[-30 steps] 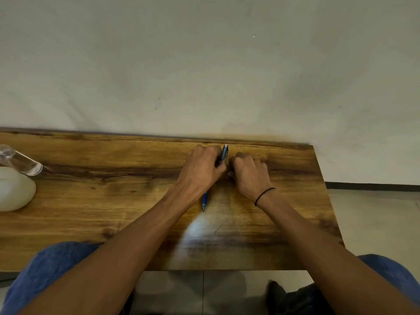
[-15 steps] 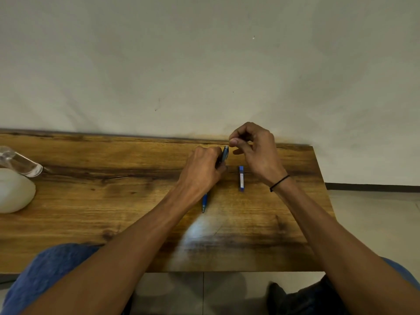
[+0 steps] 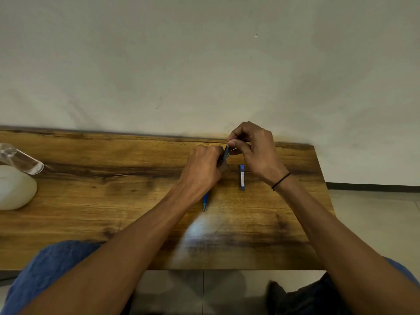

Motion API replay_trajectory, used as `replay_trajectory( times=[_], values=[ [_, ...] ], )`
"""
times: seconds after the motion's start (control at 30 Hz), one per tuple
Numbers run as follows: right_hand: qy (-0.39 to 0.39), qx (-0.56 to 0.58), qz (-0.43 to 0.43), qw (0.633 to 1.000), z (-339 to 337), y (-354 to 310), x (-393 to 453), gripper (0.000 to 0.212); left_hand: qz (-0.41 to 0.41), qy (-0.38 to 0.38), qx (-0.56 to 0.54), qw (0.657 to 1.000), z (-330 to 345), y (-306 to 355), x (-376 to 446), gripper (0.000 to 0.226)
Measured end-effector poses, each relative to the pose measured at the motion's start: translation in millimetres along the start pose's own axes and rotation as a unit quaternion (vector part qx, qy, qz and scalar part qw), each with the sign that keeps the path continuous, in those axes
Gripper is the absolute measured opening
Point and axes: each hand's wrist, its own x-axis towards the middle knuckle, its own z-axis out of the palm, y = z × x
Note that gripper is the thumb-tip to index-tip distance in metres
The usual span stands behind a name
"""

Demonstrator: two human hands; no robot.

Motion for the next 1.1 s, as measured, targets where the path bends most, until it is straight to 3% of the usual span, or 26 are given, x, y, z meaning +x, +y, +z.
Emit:
replay_trajectory(
  times=[0.2,0.3,0.47,0.73,0.9,1.0,1.1],
  values=[
    [-0.074,-0.246,-0.097,0.961,-10,-12,1,0.026,-0.008,0.003,-0.011,1.0,3,3,1,0.01],
    [-0.122,-0.353,-0.091,0.923,-12,-28,-1,0.039,-0.014,0.003,-0.021,1.0,4,5,-1,0.007],
    [-0.143,-0.417,-0.068,0.895,-13,-50,-6,0.038,-0.013,-0.006,0.004,1.0,6,8,0,0.012],
    [-0.119,-0.326,-0.047,0.937,-14,-32,-1,0.028,-0.026,0.002,-0.017,1.0,7,8,0,0.007],
    [-0.085,-0.146,-0.004,0.986,-12,-17,3,0.015,-0.026,0.006,-0.028,0.999,5,4,-2,0.005],
    [-0.075,-0.058,0.017,0.995,-16,-9,3,0.017,-0.025,0.009,-0.031,0.999,6,3,-2,0.006],
    [-0.043,-0.063,0.027,0.997,-18,1,5,0.015,-0.031,0.011,-0.039,0.999,6,3,-2,0.012]
  ],
)
